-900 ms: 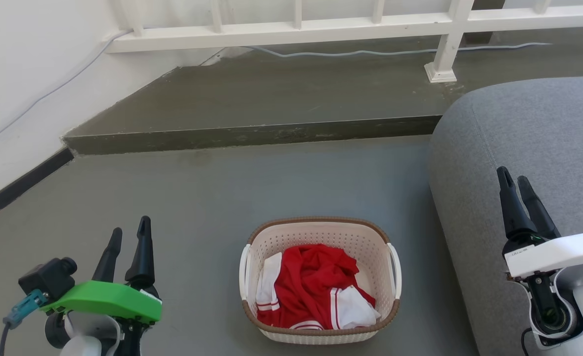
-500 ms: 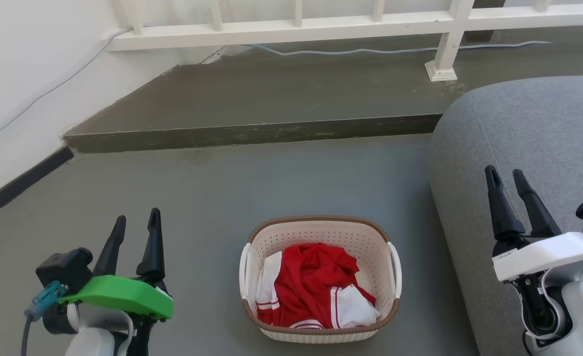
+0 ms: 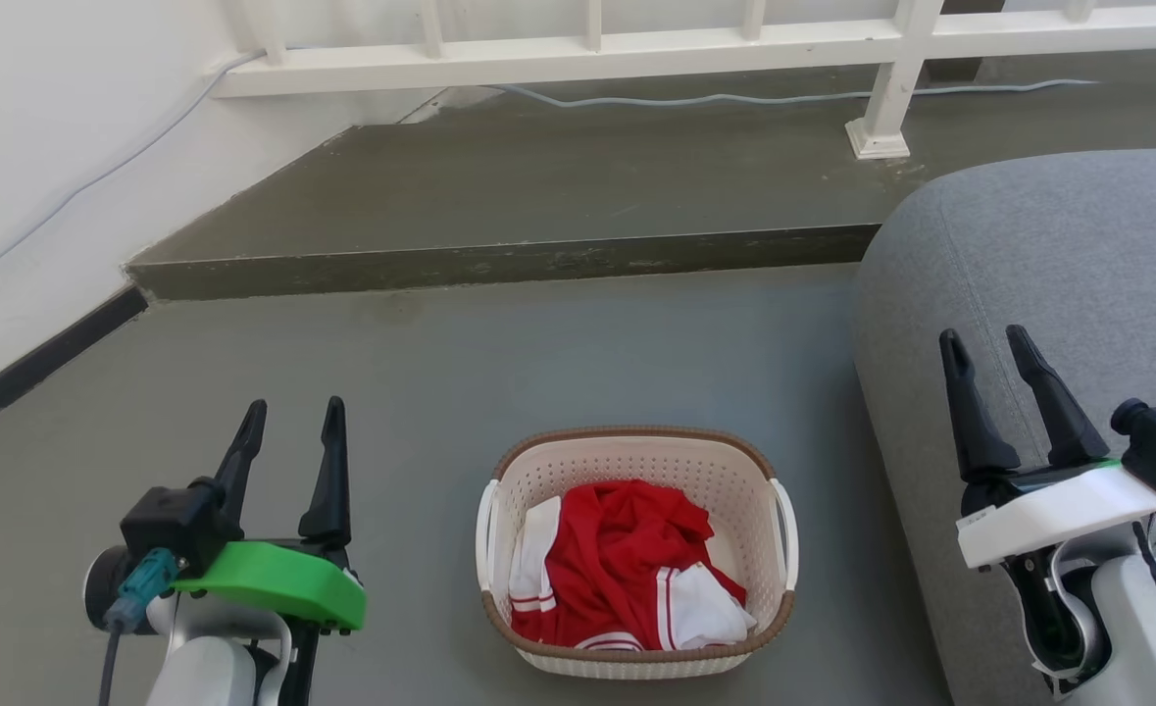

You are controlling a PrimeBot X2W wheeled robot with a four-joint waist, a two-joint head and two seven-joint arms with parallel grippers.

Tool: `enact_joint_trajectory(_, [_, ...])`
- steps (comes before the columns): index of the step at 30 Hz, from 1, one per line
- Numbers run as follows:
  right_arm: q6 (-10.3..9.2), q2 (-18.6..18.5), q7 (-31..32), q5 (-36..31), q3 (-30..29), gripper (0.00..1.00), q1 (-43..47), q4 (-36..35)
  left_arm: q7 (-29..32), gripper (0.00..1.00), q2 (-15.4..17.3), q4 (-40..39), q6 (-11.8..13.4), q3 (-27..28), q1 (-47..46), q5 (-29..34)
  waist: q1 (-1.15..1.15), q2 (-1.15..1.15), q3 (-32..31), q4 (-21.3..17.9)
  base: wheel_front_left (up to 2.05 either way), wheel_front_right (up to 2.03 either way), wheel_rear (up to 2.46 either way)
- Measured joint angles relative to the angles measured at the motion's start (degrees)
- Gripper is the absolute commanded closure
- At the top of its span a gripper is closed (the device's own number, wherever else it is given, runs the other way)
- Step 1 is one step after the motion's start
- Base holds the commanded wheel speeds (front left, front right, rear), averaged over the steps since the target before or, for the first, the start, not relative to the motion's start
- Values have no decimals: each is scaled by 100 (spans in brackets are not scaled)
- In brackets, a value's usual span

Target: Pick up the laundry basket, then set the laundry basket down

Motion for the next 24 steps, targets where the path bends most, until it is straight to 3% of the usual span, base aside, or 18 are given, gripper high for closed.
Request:
enact_joint_trajectory(9, [2,7,-168,-654,33,0,-4,-34,-168,0,-5,-41,0,-33,-10,614,0,0,7,14,0,0,0])
enact_joint_trajectory(24, [5,110,-170,-745,-59,0,-6,-24,-168,0,-18,-40,-5,-16,-34,648,0,0,45,16,0,0,0])
